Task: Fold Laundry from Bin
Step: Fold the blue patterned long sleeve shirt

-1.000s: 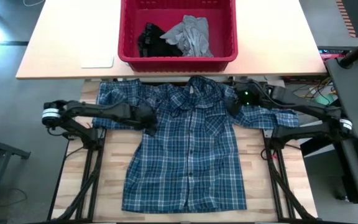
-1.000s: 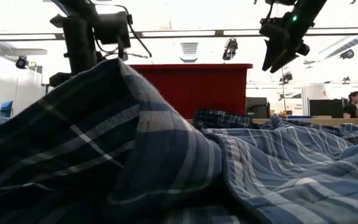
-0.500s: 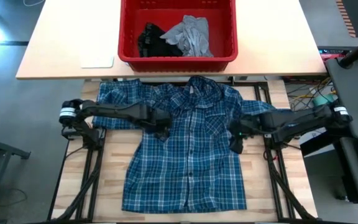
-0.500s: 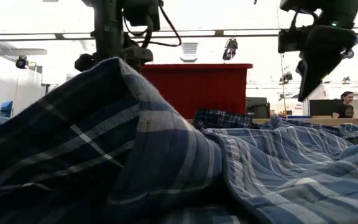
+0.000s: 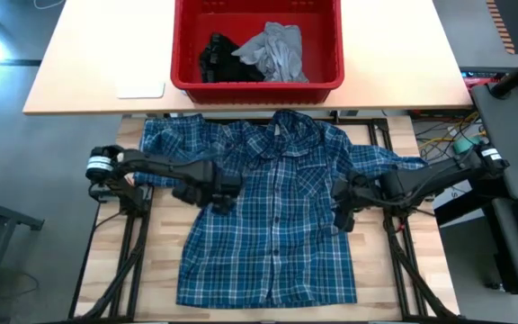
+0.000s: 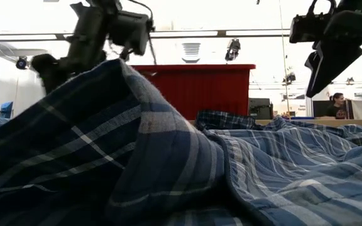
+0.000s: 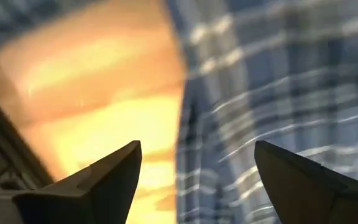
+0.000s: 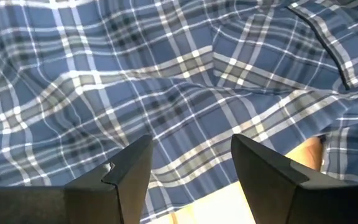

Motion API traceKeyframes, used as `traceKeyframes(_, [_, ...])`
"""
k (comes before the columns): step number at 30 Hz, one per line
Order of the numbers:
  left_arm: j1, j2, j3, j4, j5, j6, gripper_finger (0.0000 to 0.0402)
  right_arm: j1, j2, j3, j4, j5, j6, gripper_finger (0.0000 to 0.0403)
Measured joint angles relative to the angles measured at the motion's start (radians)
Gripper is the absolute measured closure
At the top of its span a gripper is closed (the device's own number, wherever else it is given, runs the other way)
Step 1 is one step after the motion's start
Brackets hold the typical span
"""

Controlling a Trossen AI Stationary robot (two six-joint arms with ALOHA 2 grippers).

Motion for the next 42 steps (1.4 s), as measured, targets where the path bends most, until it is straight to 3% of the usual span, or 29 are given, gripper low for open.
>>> traceKeyframes(6, [-0.026, 0.000, -0.116, 0.137, 0.052, -0.026, 0.0137, 0.010, 0.002, -0.019, -0.001, 0.006, 0.011, 0.0188])
traceKeyframes(10, [-0.027, 0.000, -0.123, 0.233, 0.049, -0.052, 0.0161, 0.009, 0.002, -0.019, 0.000, 0.006, 0.019, 0.0188])
traceKeyframes(15, [-0.023, 0.020, -0.151, 0.234, 0.023, -0.050, 0.0195, 0.009, 0.002, -0.019, -0.001, 0.006, 0.008, 0.0188])
traceKeyframes(18, [-0.022, 0.030, -0.156, 0.252, 0.018, -0.045, 0.0249, 0.009, 0.002, -0.019, -0.001, 0.006, 0.007, 0.0188])
traceKeyframes(23, [-0.020, 0.022, -0.130, 0.307, 0.018, -0.022, 0.0384, 0.009, 0.002, -0.019, -0.001, 0.006, -0.015, 0.0188])
traceKeyframes(27, [-0.011, -0.023, -0.036, 0.214, 0.016, 0.032, 0.0392, 0.025, -0.011, -0.019, -0.002, 0.006, -0.014, 0.0188])
traceKeyframes(31, [-0.005, -0.086, 0.073, -0.005, -0.047, 0.109, 0.0400, 0.082, -0.020, -0.011, 0.001, -0.014, 0.046, 0.0188])
traceKeyframes(34, [0.016, -0.142, 0.070, -0.147, -0.064, 0.149, 0.0401, 0.149, -0.001, -0.011, 0.000, -0.037, 0.110, 0.0188])
traceKeyframes(42, [0.013, -0.316, -0.117, 0.013, -0.070, 0.102, 0.0387, 0.303, 0.099, 0.026, -0.001, -0.039, 0.317, 0.0188])
